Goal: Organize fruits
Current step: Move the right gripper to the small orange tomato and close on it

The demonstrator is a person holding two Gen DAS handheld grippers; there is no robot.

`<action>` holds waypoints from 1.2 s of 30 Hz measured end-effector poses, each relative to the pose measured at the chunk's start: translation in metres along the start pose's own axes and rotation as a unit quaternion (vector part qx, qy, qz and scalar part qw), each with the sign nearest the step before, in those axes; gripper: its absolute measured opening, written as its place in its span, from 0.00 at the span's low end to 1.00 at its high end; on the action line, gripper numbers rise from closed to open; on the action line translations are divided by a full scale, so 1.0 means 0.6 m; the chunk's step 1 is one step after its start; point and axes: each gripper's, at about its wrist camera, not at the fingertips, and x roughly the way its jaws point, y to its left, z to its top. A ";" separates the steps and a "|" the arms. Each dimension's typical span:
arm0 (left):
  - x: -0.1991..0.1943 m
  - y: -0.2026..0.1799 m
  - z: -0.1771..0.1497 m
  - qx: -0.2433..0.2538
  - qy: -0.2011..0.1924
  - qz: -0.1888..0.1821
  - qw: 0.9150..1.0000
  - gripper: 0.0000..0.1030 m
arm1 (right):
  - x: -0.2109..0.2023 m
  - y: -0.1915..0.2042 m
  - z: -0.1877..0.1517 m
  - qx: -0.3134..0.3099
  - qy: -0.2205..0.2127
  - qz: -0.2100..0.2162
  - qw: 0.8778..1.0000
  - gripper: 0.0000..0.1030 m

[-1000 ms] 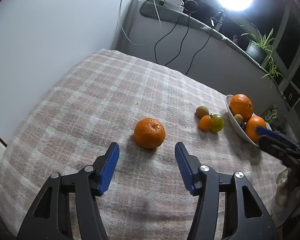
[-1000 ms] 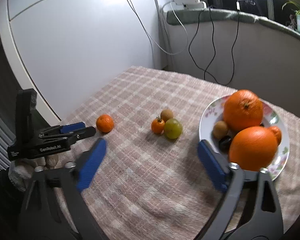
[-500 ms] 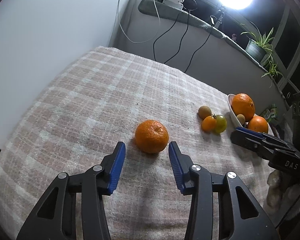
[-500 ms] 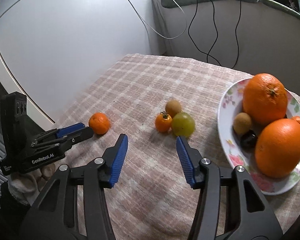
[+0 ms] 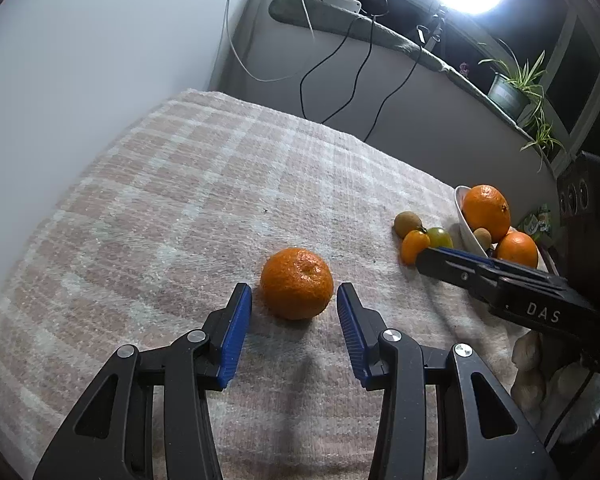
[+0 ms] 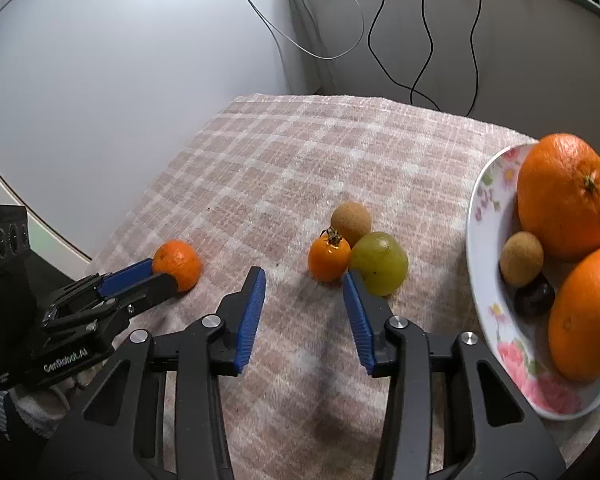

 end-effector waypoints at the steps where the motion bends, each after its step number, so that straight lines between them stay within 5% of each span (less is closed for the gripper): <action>1: 0.001 0.000 0.000 0.000 0.001 0.000 1.000 0.41 | 0.002 0.003 0.002 -0.004 0.000 -0.005 1.000 0.41; 19: 0.020 -0.006 0.006 0.013 0.010 0.011 1.000 0.38 | 0.058 0.057 0.025 -0.120 0.010 -0.127 0.984 0.38; 24: 0.019 -0.007 0.008 0.012 0.011 0.010 1.000 0.38 | 0.069 0.069 0.022 -0.160 0.012 -0.165 0.973 0.23; 36: 0.014 -0.006 0.007 0.009 0.004 0.010 1.000 0.37 | 0.015 0.055 0.014 -0.117 -0.015 -0.087 0.989 0.23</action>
